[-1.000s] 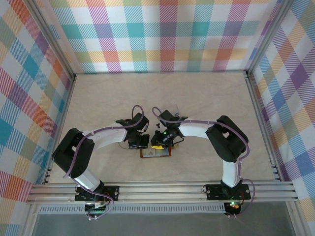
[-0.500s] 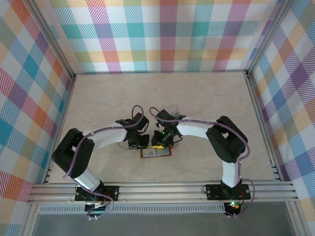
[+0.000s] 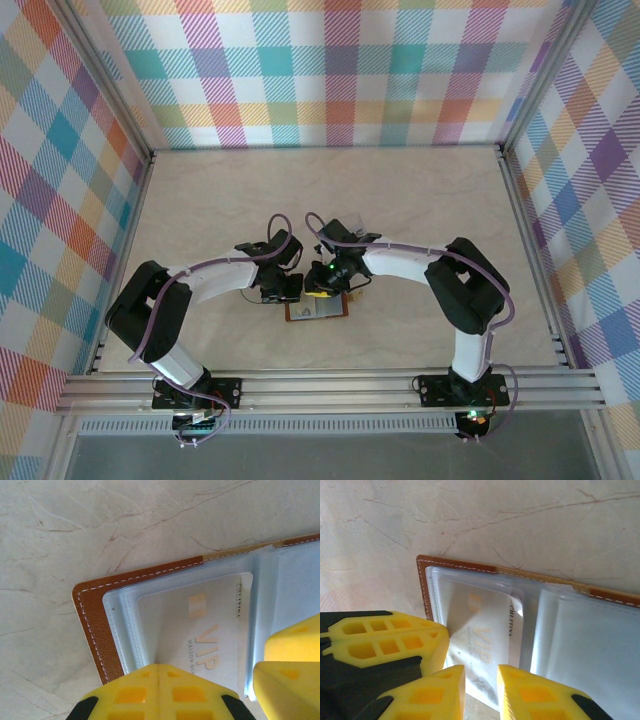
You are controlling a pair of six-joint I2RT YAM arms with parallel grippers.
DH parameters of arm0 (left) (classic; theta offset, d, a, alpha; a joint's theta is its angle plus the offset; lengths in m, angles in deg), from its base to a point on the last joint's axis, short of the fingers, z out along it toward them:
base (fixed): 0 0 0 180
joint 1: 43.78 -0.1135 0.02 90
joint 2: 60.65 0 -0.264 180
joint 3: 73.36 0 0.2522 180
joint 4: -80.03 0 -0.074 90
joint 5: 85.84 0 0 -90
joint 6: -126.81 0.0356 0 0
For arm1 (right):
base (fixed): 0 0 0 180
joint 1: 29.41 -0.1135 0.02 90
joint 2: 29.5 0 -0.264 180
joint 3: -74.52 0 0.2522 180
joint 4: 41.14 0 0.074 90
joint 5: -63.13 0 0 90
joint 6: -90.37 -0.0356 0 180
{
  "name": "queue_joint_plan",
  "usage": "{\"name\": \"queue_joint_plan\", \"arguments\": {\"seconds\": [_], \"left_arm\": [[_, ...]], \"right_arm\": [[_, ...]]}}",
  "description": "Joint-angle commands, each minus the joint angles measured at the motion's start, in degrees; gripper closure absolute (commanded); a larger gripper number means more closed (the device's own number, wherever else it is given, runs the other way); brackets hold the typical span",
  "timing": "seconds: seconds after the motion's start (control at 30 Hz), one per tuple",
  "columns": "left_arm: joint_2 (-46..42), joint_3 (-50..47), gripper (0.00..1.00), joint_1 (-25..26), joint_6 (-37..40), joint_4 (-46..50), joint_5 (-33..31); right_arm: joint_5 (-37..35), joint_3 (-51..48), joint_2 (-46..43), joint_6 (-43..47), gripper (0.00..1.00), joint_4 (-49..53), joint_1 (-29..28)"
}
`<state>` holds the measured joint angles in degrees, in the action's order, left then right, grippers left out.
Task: Take the credit cards out of the card holder
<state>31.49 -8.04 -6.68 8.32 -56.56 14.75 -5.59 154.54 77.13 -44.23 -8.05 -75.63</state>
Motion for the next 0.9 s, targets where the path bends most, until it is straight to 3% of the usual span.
{"name": "queue_joint_plan", "arguments": {"seconds": [0.0, 0.23, 0.6, 0.87], "left_arm": [[0.1, -0.8, 0.94, 0.2, 0.5, 3.2, -0.7], [0.3, -0.7, 0.94, 0.1, 0.5, 3.2, -0.6], [-0.5, -0.8, 0.94, 0.2, 0.4, 3.8, -1.1], [-1.3, -0.6, 0.94, 0.2, 0.3, 4.4, -1.2]], "right_arm": [[1.8, -0.1, 2.0, -0.6, 0.76, -1.1, -0.5], [2.0, -0.5, 4.5, -0.6, 0.76, -1.7, -0.4], [-8.4, 2.4, 3.9, 4.1, 0.76, 9.6, -0.7], [-8.5, 3.6, 3.1, 5.0, 0.76, 10.7, -0.8]]}}
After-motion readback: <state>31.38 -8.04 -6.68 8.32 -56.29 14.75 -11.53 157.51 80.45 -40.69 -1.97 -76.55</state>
